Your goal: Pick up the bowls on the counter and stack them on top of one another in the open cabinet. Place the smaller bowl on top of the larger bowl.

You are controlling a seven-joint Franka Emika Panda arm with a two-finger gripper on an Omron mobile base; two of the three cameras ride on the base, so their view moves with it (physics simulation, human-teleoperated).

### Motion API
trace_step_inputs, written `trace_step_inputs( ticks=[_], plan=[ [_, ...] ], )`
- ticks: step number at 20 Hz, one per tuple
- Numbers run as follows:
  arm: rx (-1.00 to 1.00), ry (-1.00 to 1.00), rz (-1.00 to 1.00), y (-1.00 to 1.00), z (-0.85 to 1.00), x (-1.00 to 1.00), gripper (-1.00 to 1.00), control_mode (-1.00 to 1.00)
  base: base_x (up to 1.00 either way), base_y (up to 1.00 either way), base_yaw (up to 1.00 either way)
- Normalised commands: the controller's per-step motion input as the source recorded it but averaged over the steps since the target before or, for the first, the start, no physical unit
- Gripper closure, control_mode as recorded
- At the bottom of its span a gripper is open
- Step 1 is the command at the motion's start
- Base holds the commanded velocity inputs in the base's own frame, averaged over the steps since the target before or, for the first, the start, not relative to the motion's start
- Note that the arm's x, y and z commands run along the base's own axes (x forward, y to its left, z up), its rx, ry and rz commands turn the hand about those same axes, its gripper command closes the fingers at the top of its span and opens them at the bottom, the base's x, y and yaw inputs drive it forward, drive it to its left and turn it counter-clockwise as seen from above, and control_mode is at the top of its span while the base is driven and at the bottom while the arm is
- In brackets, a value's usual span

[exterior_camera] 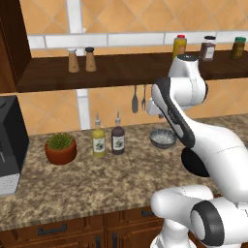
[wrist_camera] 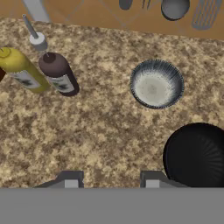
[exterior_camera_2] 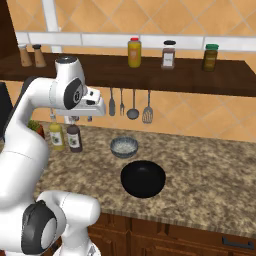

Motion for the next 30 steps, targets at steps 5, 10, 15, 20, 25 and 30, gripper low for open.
trace_step_inputs(
  ticks=[5,10,15,20,25,30],
  plan=[
    [-0.04,0.03,0.00,0.04,-0.16,-0.03,-1.00,-1.00,0.00,0.00,0.00],
    [-0.18,0.16,0.00,0.25,-0.75,0.45,-1.00,-1.00,0.00,0.00,0.00],
    [-0.04,0.00,0.00,-0.29,-0.99,0.54,-1.00,-1.00,0.00,0.00,0.00],
    [-0.05,0.00,0.04,-0.19,-0.84,0.74,-1.00,-1.00,0.00,0.00,0.00],
    [-0.04,-0.05,0.14,-0.42,-0.43,0.59,-1.00,-1.00,0.00,0.00,0.00],
    [-0.03,0.05,0.10,-0.18,-0.39,0.80,-1.00,-1.00,0.00,0.00,0.00]
  ],
)
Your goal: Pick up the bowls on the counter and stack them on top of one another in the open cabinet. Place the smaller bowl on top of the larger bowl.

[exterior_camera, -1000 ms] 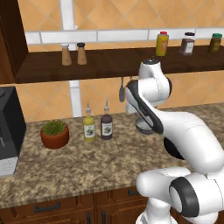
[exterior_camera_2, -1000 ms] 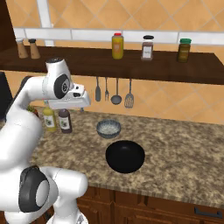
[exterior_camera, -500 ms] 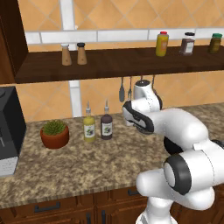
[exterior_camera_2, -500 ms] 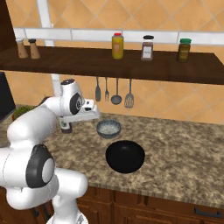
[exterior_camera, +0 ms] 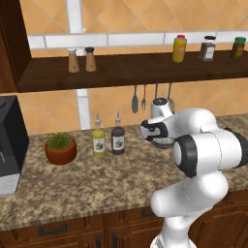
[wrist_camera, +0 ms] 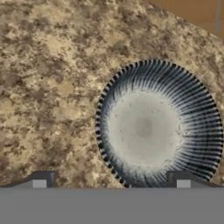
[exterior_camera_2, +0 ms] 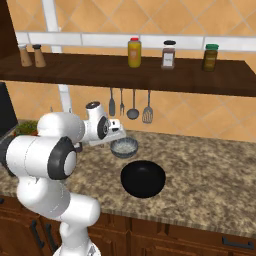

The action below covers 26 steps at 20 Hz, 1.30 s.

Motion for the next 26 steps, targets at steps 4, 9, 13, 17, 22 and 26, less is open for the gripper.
trace_step_inputs(
  ticks=[4,9,13,17,22,26],
  plan=[
    [-0.03,0.05,0.05,-0.08,-0.49,0.48,-1.00,-1.00,0.00,0.00,0.00],
    [-0.02,0.00,0.07,-0.06,-0.42,0.20,-1.00,-1.00,0.00,0.00,0.00],
    [-0.06,0.00,0.04,0.00,-0.30,0.00,1.00,-1.00,0.00,0.00,0.00],
    [-0.03,0.00,0.03,0.00,-0.22,0.00,1.00,-1.00,0.00,0.00,0.00],
    [0.00,0.00,0.05,-0.08,-0.08,0.00,1.00,-1.00,0.00,0.00,0.00],
    [0.00,-0.03,0.07,-0.07,0.17,-0.36,1.00,-1.00,0.00,0.00,0.00]
  ],
)
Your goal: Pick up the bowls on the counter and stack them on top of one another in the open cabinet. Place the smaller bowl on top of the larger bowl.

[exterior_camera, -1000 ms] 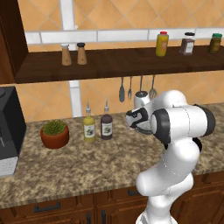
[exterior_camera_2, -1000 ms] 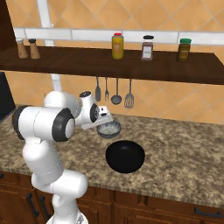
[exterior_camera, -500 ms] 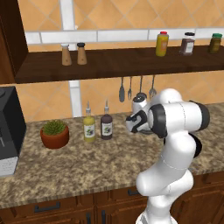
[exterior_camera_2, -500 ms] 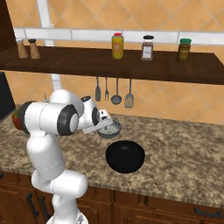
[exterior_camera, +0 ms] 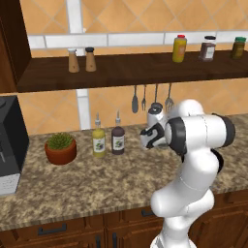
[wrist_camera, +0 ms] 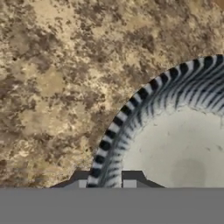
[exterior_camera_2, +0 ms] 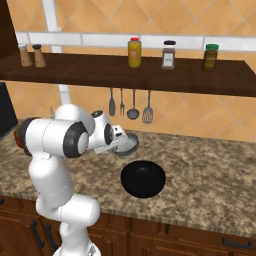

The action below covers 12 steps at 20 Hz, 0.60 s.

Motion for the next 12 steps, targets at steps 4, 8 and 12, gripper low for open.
trace_step_inputs(
  ticks=[4,8,12],
  plan=[
    [0.00,-0.01,0.07,0.10,0.76,-0.96,1.00,-1.00,0.00,0.00,0.00],
    [-0.01,-0.02,0.01,0.31,0.91,-1.00,1.00,-1.00,0.00,0.00,0.00],
    [0.00,0.08,0.00,0.05,0.94,-0.96,1.00,-1.00,0.00,0.00,0.00]
  ],
)
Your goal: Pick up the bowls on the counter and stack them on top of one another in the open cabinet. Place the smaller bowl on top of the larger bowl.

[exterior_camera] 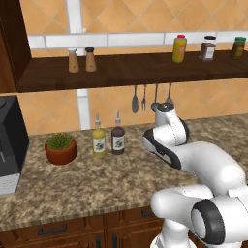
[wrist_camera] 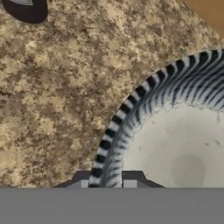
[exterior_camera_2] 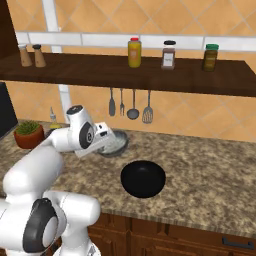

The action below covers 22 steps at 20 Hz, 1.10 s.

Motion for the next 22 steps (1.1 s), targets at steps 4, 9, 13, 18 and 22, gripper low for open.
trace_step_inputs(
  ticks=[4,9,13,18,22],
  plan=[
    [0.04,0.18,-0.07,-0.26,0.57,-0.83,1.00,-1.00,0.00,0.00,0.00],
    [0.08,0.18,-0.07,-0.77,0.07,-0.30,1.00,-1.00,0.00,0.00,0.00],
    [0.08,0.12,-0.03,-0.91,-0.07,0.06,1.00,-1.00,0.00,0.00,0.00],
    [0.01,0.10,0.00,-0.62,-0.33,0.47,1.00,-1.00,0.00,0.00,0.00],
    [0.01,0.04,0.00,-0.16,-0.44,0.40,1.00,-1.00,0.00,0.00,0.00]
  ],
)
